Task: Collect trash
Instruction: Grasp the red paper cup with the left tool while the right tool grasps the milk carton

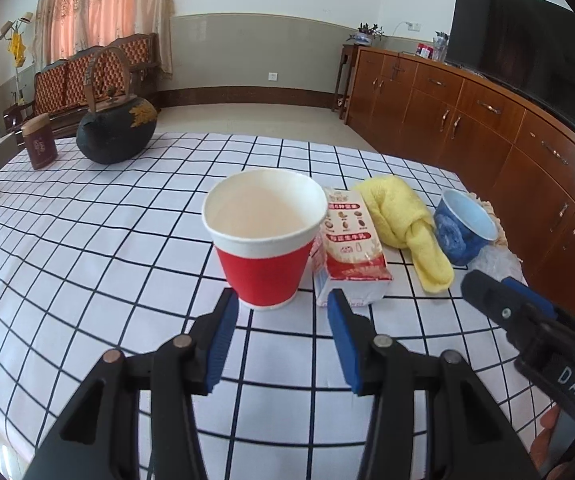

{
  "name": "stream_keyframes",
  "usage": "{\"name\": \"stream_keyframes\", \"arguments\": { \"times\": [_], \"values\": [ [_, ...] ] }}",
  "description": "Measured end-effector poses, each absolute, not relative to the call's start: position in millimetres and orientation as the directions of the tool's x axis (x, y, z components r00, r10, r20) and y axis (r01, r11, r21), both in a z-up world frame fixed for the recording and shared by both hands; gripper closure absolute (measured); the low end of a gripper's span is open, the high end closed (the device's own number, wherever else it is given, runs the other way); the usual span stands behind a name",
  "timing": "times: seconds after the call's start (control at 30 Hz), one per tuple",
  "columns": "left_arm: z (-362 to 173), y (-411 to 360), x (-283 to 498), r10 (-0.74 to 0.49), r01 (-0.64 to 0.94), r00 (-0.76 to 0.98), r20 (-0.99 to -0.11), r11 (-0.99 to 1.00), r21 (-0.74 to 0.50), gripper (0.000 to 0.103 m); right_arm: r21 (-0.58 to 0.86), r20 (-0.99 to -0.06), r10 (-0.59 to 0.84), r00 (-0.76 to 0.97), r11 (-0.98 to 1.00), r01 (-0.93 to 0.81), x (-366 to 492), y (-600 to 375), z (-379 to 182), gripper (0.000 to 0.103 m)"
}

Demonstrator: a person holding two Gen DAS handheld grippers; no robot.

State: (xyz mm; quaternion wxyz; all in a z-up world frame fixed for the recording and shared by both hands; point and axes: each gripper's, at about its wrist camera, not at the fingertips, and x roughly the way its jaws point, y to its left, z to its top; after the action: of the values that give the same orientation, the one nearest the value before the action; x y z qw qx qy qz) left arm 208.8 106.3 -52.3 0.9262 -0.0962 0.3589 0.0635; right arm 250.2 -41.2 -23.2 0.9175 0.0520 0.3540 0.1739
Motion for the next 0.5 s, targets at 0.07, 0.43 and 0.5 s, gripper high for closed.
{"name": "stream_keyframes", "arguments": {
  "times": [0.07,0.43,0.5],
  "values": [
    [-53.4,105.4,213.3,0.047,-0.185,0.734,-0.677,0.974,-0.133,0.055,0.220,-0.632,0.356,0.688,0.934,-0.282,256.4,-35.9,-24.6,0.038],
    [-55.5,110.2,227.7,0.030,-0.190,0.740,-0.672,0.968,-0.166,0.044,0.238,-0.645,0.358,0.675,0.934,-0.268,282.9,-25.7,-31.7,0.038],
    [-55.7,109.6,228.1,0.036,-0.192,0.741,-0.671,0.968,-0.160,0.041,0.236,-0.643,0.360,0.676,0.933,-0.273,285.8,-22.1,-31.5,0.038]
  ]
}}
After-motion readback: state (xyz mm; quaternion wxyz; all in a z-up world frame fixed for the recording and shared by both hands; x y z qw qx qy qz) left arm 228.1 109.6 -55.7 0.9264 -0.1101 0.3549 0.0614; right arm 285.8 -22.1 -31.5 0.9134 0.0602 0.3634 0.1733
